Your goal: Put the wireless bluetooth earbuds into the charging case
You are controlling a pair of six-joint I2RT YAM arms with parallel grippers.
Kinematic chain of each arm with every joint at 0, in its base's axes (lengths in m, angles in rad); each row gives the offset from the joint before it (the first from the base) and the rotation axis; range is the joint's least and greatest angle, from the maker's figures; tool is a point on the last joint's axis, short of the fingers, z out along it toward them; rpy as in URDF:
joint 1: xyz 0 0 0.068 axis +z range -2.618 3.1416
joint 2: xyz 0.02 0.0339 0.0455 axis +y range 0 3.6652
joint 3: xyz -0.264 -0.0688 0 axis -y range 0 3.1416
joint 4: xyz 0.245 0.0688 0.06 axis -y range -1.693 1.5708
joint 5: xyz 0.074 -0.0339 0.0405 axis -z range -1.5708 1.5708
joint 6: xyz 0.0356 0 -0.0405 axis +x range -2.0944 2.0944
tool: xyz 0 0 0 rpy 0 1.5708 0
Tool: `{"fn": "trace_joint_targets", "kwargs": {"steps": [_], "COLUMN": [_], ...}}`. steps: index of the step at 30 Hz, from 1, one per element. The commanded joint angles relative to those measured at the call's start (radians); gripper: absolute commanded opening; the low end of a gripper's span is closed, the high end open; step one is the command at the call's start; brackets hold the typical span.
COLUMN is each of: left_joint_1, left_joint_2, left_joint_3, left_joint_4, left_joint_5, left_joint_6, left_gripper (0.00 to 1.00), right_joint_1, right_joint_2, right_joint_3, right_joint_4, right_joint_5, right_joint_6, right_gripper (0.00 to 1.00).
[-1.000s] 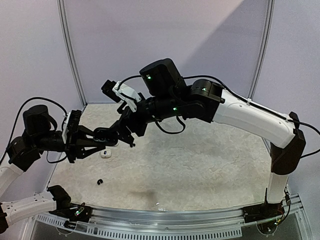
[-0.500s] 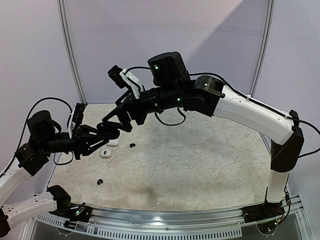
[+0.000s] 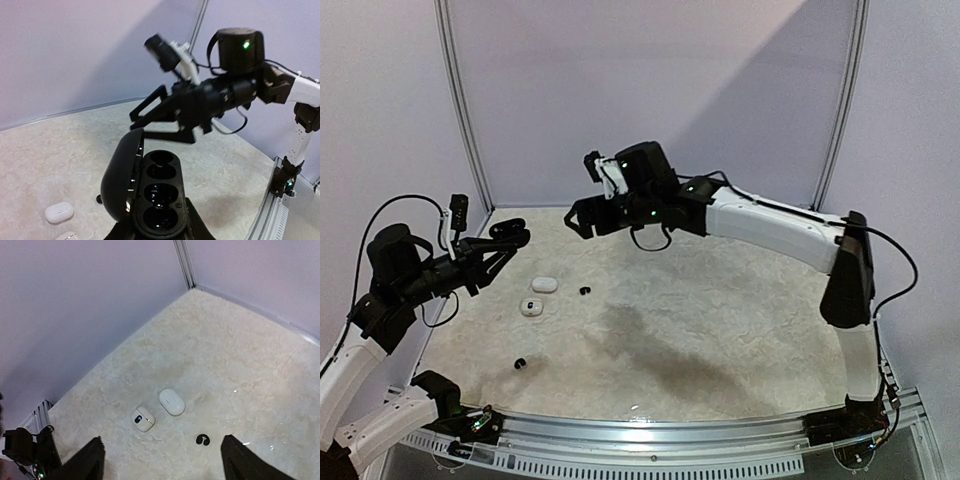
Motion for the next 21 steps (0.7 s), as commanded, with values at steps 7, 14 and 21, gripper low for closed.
{"fn": "trace_joint_targets", "kwargs": {"steps": [7,14,21], "left_joint_1": [0.026,0.027,0.03], "left_joint_2": [-0.003,0.009,0.014], "left_joint_3": [-0.014,-0.022,-0.029], "left_joint_4": [-0.04,-0.032,-0.03], "left_joint_5": [-0.032,-0.023,-0.014], "left_joint_6": [0.041,0.063,0.062], "left_gripper": [0.0,0.0,0.0], "right_joint_1": [-0.011,0.025,0.083], "right_joint_2": [0.435,0.552,0.63], "right_joint_3": [0.252,0.296,0.319], "right_joint_4": [-0.058,-0.017,0.024], "right_joint_5": [0.206,0.366,0.421], "right_joint_6": [0.207,0.228,0.089], "right_gripper": [0.72,0.72,0.74]}}
